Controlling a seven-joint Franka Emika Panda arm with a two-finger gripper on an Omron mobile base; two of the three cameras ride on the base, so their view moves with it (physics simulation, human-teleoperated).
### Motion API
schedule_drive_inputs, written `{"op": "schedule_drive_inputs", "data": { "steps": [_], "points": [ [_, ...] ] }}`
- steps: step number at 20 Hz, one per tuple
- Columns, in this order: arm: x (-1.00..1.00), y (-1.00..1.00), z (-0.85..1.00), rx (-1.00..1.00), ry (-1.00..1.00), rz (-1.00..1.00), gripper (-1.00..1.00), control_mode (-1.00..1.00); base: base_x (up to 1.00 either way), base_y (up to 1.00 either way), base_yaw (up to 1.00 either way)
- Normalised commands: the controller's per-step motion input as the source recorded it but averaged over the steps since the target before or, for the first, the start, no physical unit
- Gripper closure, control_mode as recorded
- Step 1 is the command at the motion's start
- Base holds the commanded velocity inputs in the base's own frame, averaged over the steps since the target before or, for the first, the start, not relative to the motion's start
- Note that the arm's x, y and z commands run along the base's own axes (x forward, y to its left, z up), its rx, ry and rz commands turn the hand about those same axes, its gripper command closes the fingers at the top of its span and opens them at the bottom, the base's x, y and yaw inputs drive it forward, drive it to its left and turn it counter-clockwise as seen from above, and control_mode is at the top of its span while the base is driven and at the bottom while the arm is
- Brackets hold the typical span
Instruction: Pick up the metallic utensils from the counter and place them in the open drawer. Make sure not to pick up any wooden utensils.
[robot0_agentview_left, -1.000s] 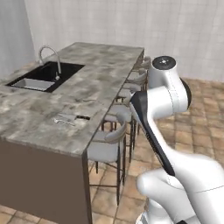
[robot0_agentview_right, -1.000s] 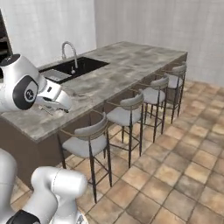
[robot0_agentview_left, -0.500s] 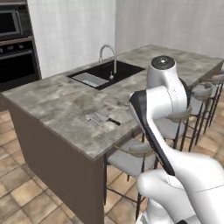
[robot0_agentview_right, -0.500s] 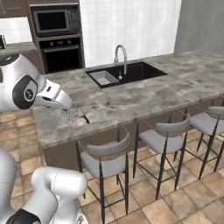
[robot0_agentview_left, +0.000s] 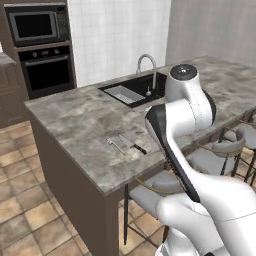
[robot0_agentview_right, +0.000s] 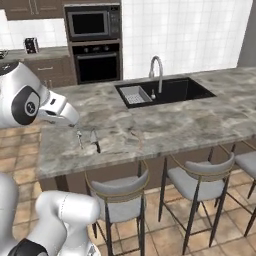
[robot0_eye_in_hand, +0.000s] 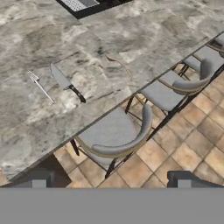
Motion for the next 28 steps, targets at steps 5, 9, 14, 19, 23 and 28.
{"op": "schedule_drive_inputs", "data": {
  "steps": [5, 9, 14, 19, 23, 28],
  "points": [
    [0.0, 0.0, 0.0, 0.0, 0.0, 0.0, -1.0, 1.0, 0.63, -0.02, 0.3],
    [0.14, -0.02, -0.11, 0.01, 0.0, 0.08, -1.0, -1.0, 0.46, -0.01, 0.23],
    [0.41, -0.27, -0.6, 0.04, 0.09, 0.25, -1.0, -1.0, 0.0, 0.0, 0.0],
    [0.41, -0.16, -0.61, 0.0, 0.16, 0.18, -1.0, -1.0, 0.0, 0.0, 0.0],
    [0.39, -0.03, -0.57, 0.0, 0.17, 0.13, -1.0, -1.0, 0.0, 0.0, 0.0],
    [0.35, 0.0, -0.58, 0.0, 0.18, 0.14, -1.0, -1.0, 0.0, 0.0, 0.0]
  ]
}}
